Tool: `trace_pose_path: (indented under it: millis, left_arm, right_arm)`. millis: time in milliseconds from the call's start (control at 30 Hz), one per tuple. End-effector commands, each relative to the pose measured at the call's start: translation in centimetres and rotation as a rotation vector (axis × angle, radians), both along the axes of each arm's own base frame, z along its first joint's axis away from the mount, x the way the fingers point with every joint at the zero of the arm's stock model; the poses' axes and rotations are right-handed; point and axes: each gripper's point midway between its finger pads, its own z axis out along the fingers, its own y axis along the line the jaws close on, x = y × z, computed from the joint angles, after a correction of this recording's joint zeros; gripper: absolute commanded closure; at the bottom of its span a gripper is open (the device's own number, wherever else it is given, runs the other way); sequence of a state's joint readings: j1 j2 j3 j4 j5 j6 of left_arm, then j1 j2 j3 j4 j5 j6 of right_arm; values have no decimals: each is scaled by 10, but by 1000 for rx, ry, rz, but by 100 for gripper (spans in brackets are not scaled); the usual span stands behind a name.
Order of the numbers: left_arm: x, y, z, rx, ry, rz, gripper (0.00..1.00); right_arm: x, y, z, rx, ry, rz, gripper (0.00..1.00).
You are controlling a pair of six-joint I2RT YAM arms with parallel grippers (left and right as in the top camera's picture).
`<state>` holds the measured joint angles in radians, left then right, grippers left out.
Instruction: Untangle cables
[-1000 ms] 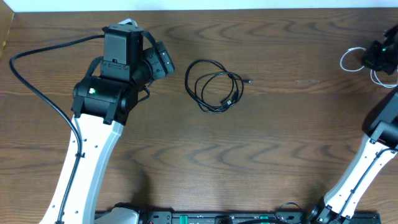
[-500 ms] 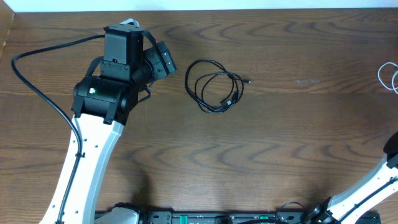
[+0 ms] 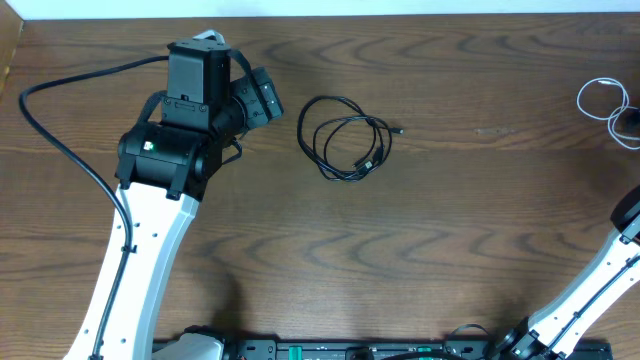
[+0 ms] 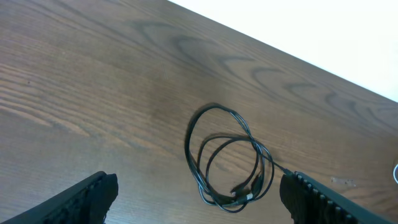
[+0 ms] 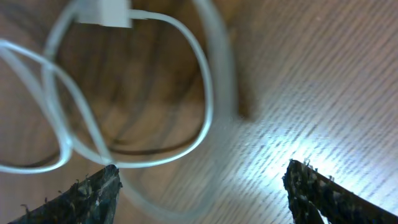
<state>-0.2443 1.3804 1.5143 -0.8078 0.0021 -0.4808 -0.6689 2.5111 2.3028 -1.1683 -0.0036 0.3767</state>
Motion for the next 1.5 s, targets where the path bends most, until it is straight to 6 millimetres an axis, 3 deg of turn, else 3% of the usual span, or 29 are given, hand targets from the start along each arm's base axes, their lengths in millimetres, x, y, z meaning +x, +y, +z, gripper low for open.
trace_pose_path:
  millis: [0, 167, 333, 400, 500, 700, 900, 1200, 1333, 1467]
  left_arm:
    - [2, -2, -4, 9, 10, -18, 11]
    - [6, -4, -14, 11, 36, -21, 11]
    - [12, -11, -33, 21, 86, -37, 11]
    - [13, -19, -41, 19, 108, -59, 11]
    - [16, -39, -55, 4, 143, -143, 11]
    - [21, -56, -97, 19, 250, -200, 11]
    - [18, -73, -136, 12, 358, -323, 11]
    - [19, -81, -179, -7, 466, -353, 16]
    - [20, -83, -197, -19, 512, -329, 17]
    - [18, -86, -216, -39, 571, -287, 27]
  right_arm:
    - [17, 8, 42, 12, -122, 36, 20]
    - [39, 33, 103, 70, -318, 111, 23]
    - [59, 81, 177, 103, -524, 306, 24]
    - [64, 105, 199, 106, -566, 376, 24]
    - [72, 140, 212, 108, -579, 465, 21]
    - [84, 223, 194, 181, -501, 639, 20]
    - [89, 286, 160, 196, -375, 745, 21]
    - [90, 347, 113, 207, -270, 852, 21]
    - [87, 365, 91, 225, -245, 884, 21]
    - [83, 376, 72, 246, -221, 876, 23]
